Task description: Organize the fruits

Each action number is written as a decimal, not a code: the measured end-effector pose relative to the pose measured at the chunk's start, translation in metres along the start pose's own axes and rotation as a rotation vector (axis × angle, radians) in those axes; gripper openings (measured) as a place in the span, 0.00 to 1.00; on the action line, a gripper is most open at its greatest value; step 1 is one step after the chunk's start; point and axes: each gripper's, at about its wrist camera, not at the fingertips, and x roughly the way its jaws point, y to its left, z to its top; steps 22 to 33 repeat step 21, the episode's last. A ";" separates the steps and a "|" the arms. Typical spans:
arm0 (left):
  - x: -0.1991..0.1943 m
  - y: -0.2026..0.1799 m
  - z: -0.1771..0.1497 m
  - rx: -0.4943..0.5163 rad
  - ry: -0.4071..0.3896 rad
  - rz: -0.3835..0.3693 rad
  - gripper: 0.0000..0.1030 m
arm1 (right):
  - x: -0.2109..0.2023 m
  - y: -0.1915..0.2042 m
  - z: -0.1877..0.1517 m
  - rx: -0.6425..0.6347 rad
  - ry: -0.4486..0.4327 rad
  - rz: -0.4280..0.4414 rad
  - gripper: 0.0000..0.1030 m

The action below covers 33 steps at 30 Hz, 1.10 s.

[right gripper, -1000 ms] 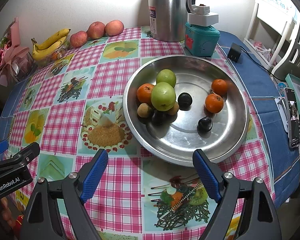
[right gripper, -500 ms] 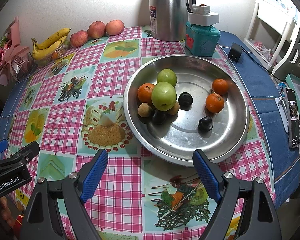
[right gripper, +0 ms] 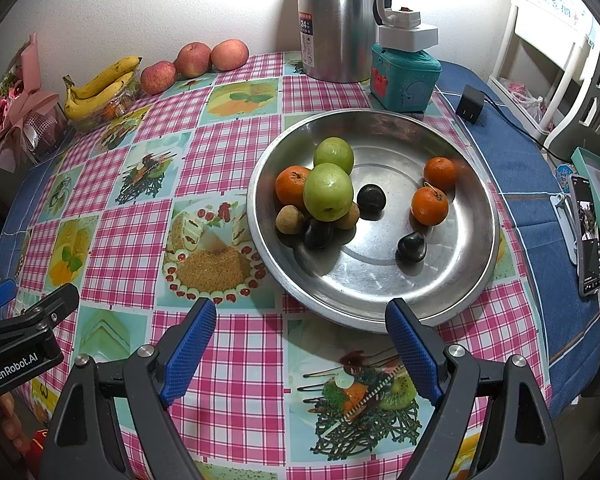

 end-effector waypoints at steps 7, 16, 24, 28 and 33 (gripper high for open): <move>0.000 0.000 0.001 0.000 0.001 0.000 1.00 | 0.001 0.000 -0.001 0.002 0.003 0.000 0.84; -0.003 0.004 -0.002 -0.017 -0.015 -0.006 1.00 | 0.001 0.000 -0.001 0.002 0.007 0.002 0.84; -0.004 0.005 0.000 -0.024 -0.015 -0.002 1.00 | 0.001 0.000 0.000 0.004 0.007 0.005 0.84; -0.004 0.005 0.000 -0.024 -0.015 -0.002 1.00 | 0.001 0.000 0.000 0.004 0.007 0.005 0.84; -0.004 0.005 0.000 -0.024 -0.015 -0.002 1.00 | 0.001 0.000 0.000 0.004 0.007 0.005 0.84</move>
